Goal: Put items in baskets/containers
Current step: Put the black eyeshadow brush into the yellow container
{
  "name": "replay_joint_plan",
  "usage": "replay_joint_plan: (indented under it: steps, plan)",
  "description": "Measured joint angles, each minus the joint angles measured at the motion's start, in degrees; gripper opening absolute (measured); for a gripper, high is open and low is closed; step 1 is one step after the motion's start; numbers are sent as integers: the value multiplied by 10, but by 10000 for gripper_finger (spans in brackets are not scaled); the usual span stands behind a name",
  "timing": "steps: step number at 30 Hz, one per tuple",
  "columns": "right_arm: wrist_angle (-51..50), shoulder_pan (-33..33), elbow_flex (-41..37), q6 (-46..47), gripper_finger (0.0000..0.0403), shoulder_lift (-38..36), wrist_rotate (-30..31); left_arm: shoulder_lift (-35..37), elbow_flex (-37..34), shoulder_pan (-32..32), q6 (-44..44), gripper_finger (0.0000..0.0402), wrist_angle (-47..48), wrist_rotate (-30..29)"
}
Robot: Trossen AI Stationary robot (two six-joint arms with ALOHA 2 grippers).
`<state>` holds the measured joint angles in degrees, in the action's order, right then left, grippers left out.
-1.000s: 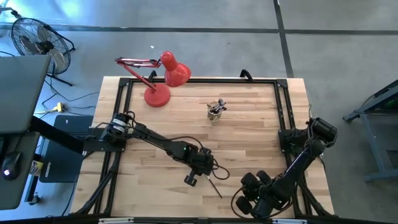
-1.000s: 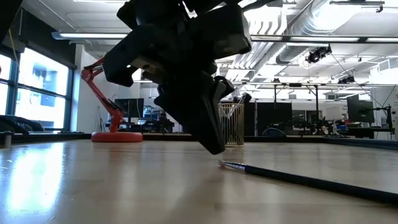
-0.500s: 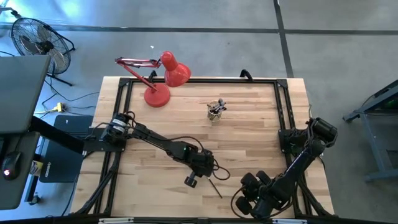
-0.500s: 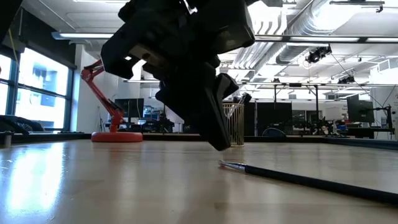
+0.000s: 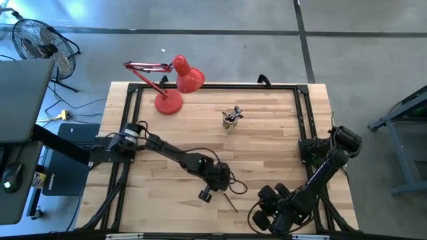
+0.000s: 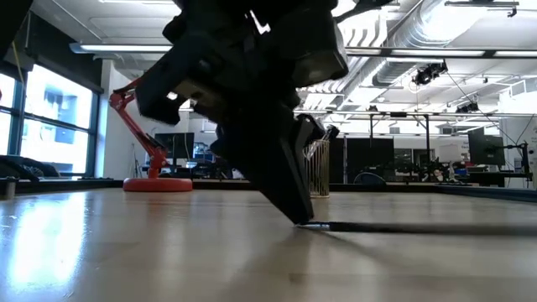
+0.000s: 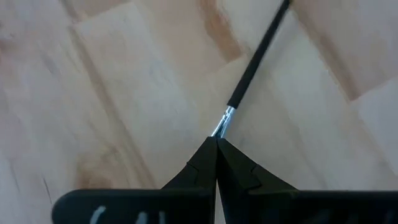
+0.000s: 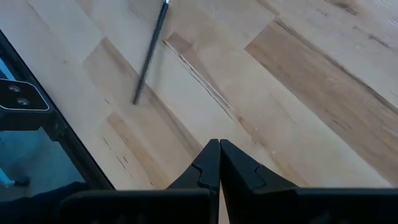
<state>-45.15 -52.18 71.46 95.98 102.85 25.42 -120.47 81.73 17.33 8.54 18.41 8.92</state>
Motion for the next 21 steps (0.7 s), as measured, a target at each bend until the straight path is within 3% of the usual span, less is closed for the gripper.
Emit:
replay_joint_plan:
  steps: [13,18,21]
  plan:
    - [32,5,0,0,4,0,32,-6,0,0,-17,0,-11,-23]
    - [67,32,0,-21,16,0,45,-7,0,0,-67,0,-21,-56]
    - [72,61,0,-54,40,0,3,-7,0,0,-93,0,-26,-73]
